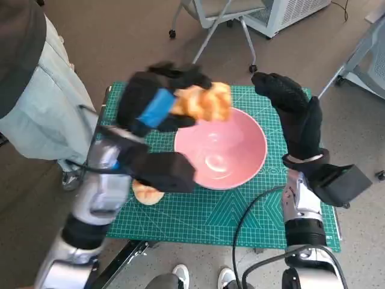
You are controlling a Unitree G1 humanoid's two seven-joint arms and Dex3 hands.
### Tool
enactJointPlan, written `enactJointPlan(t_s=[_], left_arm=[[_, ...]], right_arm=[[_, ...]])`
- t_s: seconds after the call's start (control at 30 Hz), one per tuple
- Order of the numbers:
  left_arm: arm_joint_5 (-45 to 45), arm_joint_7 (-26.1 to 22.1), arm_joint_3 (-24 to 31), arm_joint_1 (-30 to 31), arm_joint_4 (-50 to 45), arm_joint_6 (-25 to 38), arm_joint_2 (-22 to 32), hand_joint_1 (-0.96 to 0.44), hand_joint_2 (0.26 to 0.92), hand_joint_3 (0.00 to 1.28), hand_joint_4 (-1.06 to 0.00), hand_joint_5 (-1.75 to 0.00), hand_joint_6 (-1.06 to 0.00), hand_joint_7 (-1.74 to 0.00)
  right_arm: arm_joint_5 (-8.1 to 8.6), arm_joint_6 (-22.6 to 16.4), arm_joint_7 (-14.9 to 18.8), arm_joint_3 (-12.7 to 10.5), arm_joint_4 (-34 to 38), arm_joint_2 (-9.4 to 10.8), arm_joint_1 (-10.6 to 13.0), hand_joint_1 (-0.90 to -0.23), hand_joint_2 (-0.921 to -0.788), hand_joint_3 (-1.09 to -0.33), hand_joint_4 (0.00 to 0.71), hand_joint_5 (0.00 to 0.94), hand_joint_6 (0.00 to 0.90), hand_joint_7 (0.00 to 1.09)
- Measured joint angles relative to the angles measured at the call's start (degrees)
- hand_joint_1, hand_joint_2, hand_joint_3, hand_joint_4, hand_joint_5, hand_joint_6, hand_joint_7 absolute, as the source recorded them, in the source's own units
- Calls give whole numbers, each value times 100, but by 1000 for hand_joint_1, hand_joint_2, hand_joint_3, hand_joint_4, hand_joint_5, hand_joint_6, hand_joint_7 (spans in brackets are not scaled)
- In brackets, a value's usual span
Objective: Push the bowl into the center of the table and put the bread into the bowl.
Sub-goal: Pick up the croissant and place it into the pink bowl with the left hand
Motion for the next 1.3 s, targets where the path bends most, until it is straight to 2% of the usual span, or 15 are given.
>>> enactJointPlan(t_s=[0.17,0.23,0.37,0.4,0.43,0.47,0.5,0.53,0.6,0.7,0.87,1.13,1.3], left_arm=[[11,-62,-186,-209,483,-147,-110,1,887,22,-858,-1086,-724,-952],[-1,-101,-243,-265,653,-204,-148,3,906,21,-824,-1130,-682,-985],[-68,-221,-302,-300,930,-342,-201,1,917,85,-667,-1198,-622,-1158],[-93,-290,-320,-300,1010,-369,-209,-45,895,74,-590,-917,-519,-927],[-106,-365,-342,-300,1073,-373,-213,-75,889,53,-586,-648,-502,-684],[-108,-439,-370,-300,1137,-370,-214,-140,887,35,-526,-422,-479,-477],[-108,-557,-395,-300,1182,-346,-211,-164,887,28,-505,-339,-476,-395],[-103,-699,-433,-298,1213,-290,-203,-217,885,20,-432,-217,-451,-266],[-100,-1024,-495,-300,1237,-162,-178,-275,881,12,-342,-111,-414,-145],[-135,-1646,-583,-346,1308,12,-106,-327,875,5,-244,-36,-359,-49],[-303,-2265,-580,-388,1349,198,-30,-344,856,1,-139,-4,-278,-6],[-457,-2371,-418,-320,1113,212,111,-360,844,1,-96,0,-247,-1],[-536,-2587,-235,-136,533,362,325,-371,854,5,-91,-1,-250,-3]], right_arm=[[1,4,0,-18,-91,-17,85,-662,-921,-760,152,1,9,538],[0,5,-1,-23,-128,-18,109,-662,-921,-760,151,0,9,538],[-1,7,-2,-28,-193,-19,166,-662,-921,-761,150,0,9,538],[-1,8,-4,-30,-208,-19,184,-661,-921,-761,149,0,9,538],[-1,9,-5,-32,-213,-19,196,-661,-921,-761,148,0,9,538],[-1,11,-6,-34,-222,-19,206,-661,-921,-761,147,0,9,538],[-1,13,-7,-36,-229,-19,216,-661,-921,-761,146,0,9,538],[-2,17,-8,-39,-239,-19,225,-661,-921,-761,146,0,9,538],[-2,21,-12,-41,-253,-19,241,-662,-921,-760,146,0,10,538],[-4,22,-25,-45,-267,-19,262,-662,-921,-758,146,1,11,537],[-11,23,-48,-50,-284,-19,289,-661,-921,-757,146,1,13,535],[-19,23,-94,-43,-296,-15,295,-659,-921,-757,146,1,15,531],[-30,22,-125,-28,-297,0,300,-658,-921,-757,146,1,16,529]])
